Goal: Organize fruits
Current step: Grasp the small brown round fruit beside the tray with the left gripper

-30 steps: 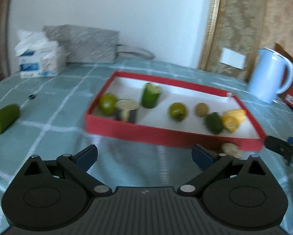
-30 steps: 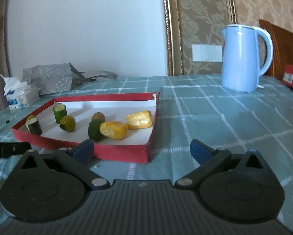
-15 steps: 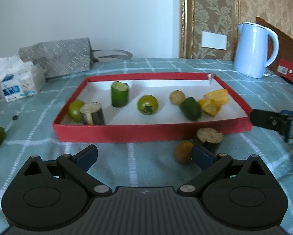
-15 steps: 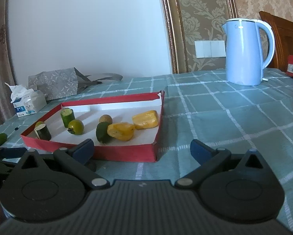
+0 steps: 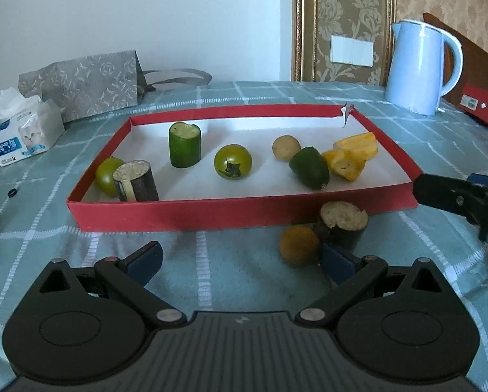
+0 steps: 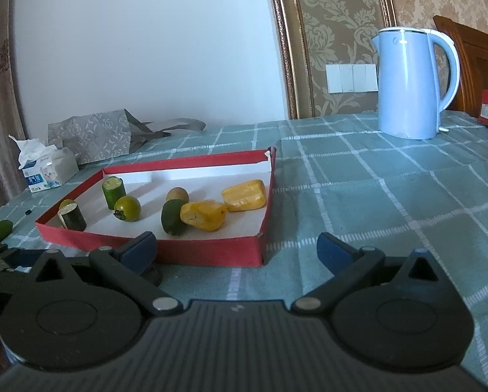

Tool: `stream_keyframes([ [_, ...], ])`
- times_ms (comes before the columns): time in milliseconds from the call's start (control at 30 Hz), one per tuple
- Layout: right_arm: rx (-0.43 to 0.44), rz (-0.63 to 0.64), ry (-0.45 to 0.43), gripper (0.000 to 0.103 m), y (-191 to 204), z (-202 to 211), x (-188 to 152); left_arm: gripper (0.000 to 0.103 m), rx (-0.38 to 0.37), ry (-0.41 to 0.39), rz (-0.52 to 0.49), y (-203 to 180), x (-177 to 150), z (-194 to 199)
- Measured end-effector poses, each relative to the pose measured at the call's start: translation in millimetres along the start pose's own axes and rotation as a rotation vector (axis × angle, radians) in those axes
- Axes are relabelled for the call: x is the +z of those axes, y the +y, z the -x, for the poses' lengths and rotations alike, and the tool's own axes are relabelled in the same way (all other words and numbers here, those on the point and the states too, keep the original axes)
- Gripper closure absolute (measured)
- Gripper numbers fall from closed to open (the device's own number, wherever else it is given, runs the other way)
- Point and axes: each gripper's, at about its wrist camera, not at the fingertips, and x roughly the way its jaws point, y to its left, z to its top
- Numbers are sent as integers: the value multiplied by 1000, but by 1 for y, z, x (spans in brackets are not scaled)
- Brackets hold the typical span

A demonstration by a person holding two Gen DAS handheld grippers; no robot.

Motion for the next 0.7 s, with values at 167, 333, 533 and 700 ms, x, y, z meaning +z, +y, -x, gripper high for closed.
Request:
stream_keyframes([
  [167,-5,10,7,0,1,-1,-1,2,13,22,6,1,4,-9],
  [333,-16,14,30,0,2,-5,-2,41,-37,-12,-40,-3,2,-2],
  [533,-19,17,42,0,3,-7,-2,48,-69,-25,-85,-13,6,-5],
  [700,-20,19,49,0,3,-8,-3,72,-91,-28,-79,-10,4,-3],
])
